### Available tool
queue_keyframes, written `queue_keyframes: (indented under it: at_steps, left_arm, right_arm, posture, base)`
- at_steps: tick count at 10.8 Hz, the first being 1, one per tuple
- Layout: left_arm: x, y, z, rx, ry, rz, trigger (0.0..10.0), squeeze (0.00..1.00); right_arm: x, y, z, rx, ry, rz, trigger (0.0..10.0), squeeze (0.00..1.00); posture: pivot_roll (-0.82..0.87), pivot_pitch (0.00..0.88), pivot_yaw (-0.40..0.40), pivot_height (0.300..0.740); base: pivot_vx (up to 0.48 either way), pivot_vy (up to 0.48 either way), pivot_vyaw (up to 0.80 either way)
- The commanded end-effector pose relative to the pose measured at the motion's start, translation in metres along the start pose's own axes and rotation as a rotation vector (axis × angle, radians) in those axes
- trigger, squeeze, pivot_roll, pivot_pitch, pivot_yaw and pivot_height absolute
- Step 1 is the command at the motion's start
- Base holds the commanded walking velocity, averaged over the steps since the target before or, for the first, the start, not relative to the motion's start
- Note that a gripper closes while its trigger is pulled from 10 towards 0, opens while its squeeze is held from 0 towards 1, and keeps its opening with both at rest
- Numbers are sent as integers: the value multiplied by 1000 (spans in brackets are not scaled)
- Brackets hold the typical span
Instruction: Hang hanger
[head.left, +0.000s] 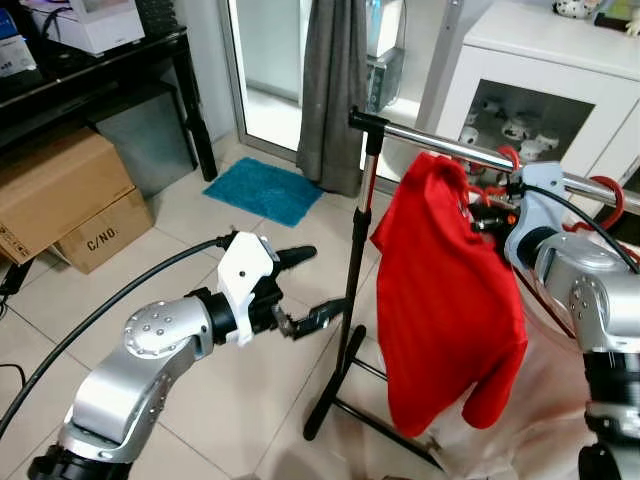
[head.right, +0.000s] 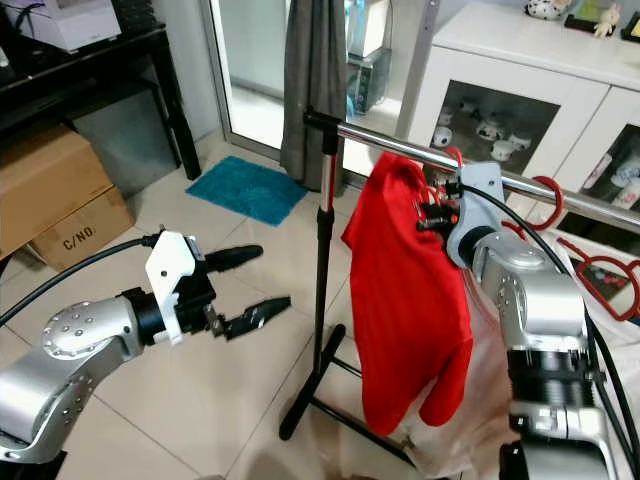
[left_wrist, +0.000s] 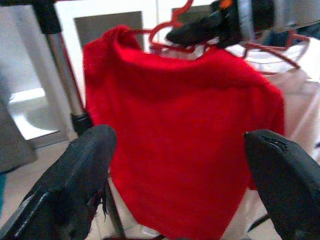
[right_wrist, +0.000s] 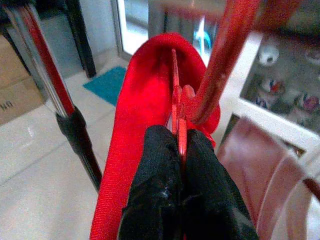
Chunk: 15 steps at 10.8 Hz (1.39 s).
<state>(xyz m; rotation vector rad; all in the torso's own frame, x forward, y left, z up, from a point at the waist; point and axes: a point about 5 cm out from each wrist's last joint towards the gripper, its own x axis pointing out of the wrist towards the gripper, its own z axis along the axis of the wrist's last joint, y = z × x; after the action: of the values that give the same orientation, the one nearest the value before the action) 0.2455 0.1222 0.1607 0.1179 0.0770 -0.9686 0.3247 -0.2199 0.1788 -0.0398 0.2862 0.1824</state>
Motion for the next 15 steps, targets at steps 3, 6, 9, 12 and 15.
queue_keyframes:
  at_steps: [3, 6, 9, 12, 15]
  left_arm:
    - [0, 11, -10, 7, 11, 154, 10000, 918]
    - [-1, 8, -25, -14, 44, 196, 10000, 922]
    - [0, 8, -28, -20, 44, 218, 10000, 918]
    - [1, 10, -29, -22, 41, 226, 10000, 918]
    - [2, 13, -28, -17, 33, 238, 10000, 922]
  right_arm:
    - [-21, 3, 14, -10, -145, -48, 0, 0]
    - [-37, 27, -17, -23, -139, -1, 0, 0]
    - [-42, 46, -39, 26, -162, 16, 0, 0]
    - [-42, 58, -45, 40, -166, 54, 0, 0]
    - [-39, 66, -43, 41, -188, 83, 0, 0]
  posture:
    - [-96, 0, 24, 740]
    - [-88, 0, 20, 740]
    - [-86, 0, 18, 740]
    - [-82, 0, 18, 740]
    - [-76, 0, 14, 740]
  base:
    - [0, 0, 0]
    - [0, 0, 0]
    - [0, 0, 0]
    - [0, 0, 0]
    - [0, 0, 0]
